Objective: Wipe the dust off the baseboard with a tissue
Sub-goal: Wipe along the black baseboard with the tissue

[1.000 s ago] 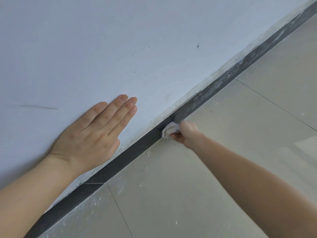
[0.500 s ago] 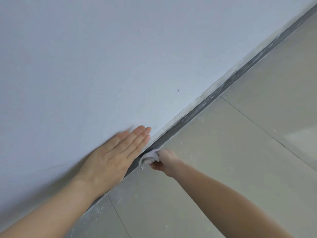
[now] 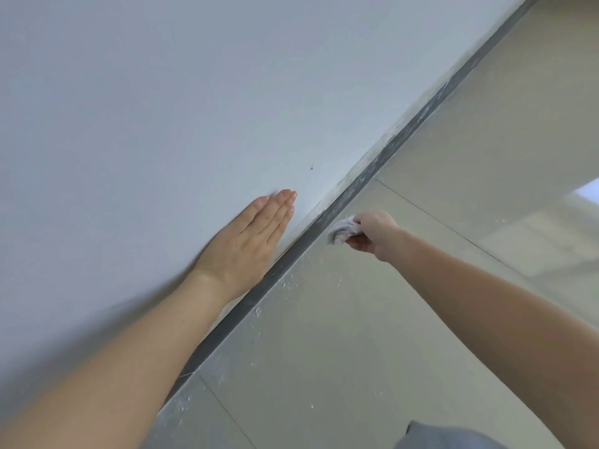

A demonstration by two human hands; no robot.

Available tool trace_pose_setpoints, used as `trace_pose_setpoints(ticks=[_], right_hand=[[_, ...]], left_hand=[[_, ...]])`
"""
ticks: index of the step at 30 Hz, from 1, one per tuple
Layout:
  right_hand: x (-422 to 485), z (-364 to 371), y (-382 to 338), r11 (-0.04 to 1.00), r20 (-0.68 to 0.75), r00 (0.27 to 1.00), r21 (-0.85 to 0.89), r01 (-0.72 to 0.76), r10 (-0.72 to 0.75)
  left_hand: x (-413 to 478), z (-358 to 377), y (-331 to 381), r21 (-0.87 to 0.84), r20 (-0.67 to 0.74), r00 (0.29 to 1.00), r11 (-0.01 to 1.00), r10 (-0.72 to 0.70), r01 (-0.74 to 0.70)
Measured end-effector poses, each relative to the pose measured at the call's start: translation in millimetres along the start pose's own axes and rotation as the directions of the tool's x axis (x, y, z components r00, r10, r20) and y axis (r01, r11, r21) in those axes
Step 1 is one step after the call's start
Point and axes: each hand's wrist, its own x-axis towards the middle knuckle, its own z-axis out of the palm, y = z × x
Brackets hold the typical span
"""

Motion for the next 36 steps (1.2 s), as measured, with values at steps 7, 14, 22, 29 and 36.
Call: trace_pose_setpoints(ticks=[7, 14, 22, 29, 36], right_hand=[[-49, -30, -37, 0.983, -0.105, 0.990, -0.166, 0.073, -0.091], [-45, -38, -69, 0.910, 0.094, 0.985, -0.378, 0.169, -0.144], [39, -76, -79, 0.800, 0.161, 0.987, -0.589, 0.114, -0.022], [85, -117, -131, 0.789, 0.183, 0.982, -0.598, 0.142, -0.038], [131, -98, -136, 0.491, 0.492, 0.855, -0.793, 0.362, 0.163]], left_hand=[[25, -6, -10, -0.025, -0.082, 0.996, 0.999, 0.041, -0.043], [38, 12, 0, -0.059, -0.086, 0.996, 0.998, -0.014, 0.009], [117, -19, 9, -0.292, 0.102, 0.975, 0.930, -0.200, 0.221], [218, -64, -17, -0.227, 0.142, 0.937, 0.911, -0.318, 0.343], [221, -47, 12, -0.049, 0.098, 0.922, 0.924, -0.374, 0.379]])
